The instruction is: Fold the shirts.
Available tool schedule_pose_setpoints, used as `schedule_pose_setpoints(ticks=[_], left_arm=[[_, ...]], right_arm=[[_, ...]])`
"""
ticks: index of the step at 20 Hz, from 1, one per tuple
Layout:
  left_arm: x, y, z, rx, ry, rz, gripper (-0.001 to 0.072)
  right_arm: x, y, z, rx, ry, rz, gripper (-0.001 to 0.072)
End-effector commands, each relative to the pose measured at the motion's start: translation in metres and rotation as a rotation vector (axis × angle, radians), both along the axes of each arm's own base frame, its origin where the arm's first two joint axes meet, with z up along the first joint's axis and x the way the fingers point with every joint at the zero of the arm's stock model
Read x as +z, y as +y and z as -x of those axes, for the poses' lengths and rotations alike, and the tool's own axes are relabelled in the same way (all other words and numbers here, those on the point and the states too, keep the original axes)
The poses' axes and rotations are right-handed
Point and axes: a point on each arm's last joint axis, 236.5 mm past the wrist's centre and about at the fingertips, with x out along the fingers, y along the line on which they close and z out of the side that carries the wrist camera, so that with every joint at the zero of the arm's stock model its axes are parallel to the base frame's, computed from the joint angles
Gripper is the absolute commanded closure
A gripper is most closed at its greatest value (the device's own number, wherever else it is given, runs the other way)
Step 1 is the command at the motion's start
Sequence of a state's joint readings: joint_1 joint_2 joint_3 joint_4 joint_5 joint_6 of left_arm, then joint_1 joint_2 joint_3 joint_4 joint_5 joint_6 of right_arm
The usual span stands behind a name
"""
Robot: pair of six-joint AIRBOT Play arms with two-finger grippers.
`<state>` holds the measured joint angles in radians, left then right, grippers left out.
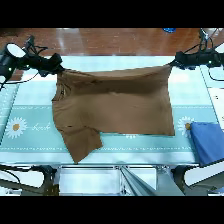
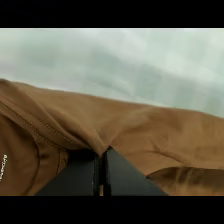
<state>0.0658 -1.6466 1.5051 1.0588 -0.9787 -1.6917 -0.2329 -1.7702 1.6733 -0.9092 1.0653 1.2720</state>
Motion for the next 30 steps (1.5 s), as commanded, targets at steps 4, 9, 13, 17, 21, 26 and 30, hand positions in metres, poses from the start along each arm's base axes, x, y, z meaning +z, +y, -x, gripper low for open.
schedule_pose_setpoints(ticks=[4, 9, 13, 17, 21, 26, 30], left_arm=[[-0.039, 0.026, 0.059, -0.157, 0.258, -0.099, 0.069], [-0.078, 0.033, 0.091, -0.204, 0.368, -0.2, 0.0689], [-0.083, 0.022, 0.092, -0.221, 0.365, -0.205, 0.0595], [-0.073, 0.034, 0.131, -0.286, 0.521, -0.202, 0.02], [-0.04, 0.063, 0.168, -0.233, 0.532, -0.183, 0.0199], [-0.062, 0.068, 0.265, -0.019, 0.46, -0.05, 0.0199], [-0.087, 0.032, 0.329, 0.059, 0.434, 0.196, 0.0199]], right_arm=[[-0.019, -0.018, 0.047, 0.086, 0.195, -0.029, 0.069], [-0.078, -0.007, 0.103, 0.143, 0.417, -0.024, 0.069], [-0.098, 0.005, 0.114, 0.14, 0.457, -0.036, 0.0606], [-0.085, -0.013, 0.119, 0.063, 0.482, -0.023, 0.0303], [-0.049, -0.056, 0.146, -0.049, 0.452, 0.04, 0.0304], [-0.069, -0.027, 0.218, -0.158, 0.344, -0.036, 0.0304], [-0.075, 0.016, 0.264, -0.187, 0.276, -0.134, 0.0304]])
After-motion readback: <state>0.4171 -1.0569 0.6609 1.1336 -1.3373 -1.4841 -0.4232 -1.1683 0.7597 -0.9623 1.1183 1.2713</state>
